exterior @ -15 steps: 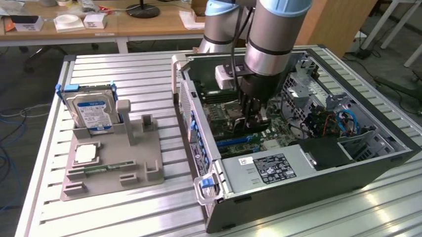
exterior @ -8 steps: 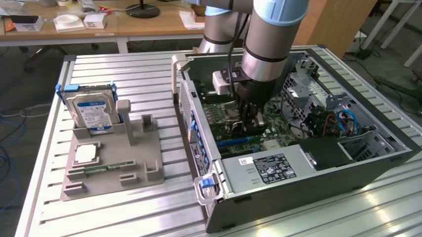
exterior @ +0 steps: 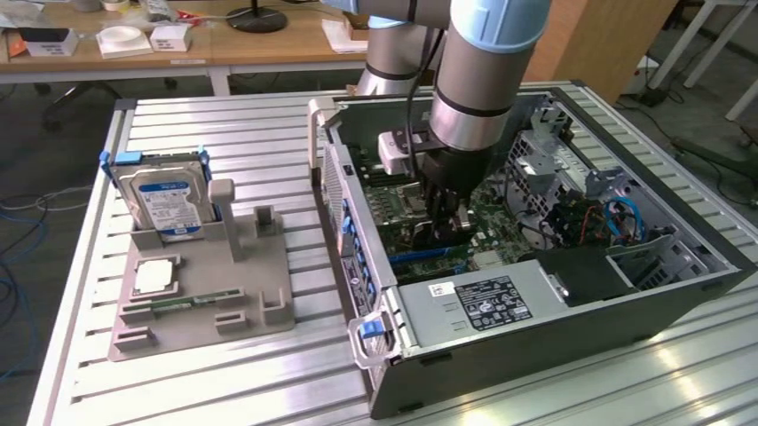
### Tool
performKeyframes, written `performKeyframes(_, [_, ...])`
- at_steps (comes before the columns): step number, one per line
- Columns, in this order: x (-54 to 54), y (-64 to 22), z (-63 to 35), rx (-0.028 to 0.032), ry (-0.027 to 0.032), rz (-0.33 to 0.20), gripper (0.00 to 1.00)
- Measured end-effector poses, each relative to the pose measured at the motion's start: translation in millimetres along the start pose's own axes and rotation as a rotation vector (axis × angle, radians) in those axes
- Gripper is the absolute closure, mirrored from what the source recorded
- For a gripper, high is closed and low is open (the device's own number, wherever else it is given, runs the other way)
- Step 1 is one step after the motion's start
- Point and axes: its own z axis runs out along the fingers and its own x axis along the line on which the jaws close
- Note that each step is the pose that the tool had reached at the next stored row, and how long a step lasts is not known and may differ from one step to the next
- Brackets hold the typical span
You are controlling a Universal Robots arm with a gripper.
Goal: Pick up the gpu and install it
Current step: 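Insert the gpu into the slot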
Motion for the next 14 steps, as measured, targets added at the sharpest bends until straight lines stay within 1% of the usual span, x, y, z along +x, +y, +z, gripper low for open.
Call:
performKeyframes(2, [0.0,0.0,0.5,-0.0061,0.0000,0.000,0.73])
performKeyframes(3, [0.1,0.1,0.6,-0.0077,0.0003,0.000,0.73])
performKeyframes(7, [0.0,0.1,1.5,-0.0082,0.0003,0.000,0.73])
performKeyframes(11, [0.2,0.3,7.2,-0.0086,0.0007,0.000,0.73])
performKeyframes(14, [0.3,0.3,7.9,-0.0088,0.0007,0.000,0.73])
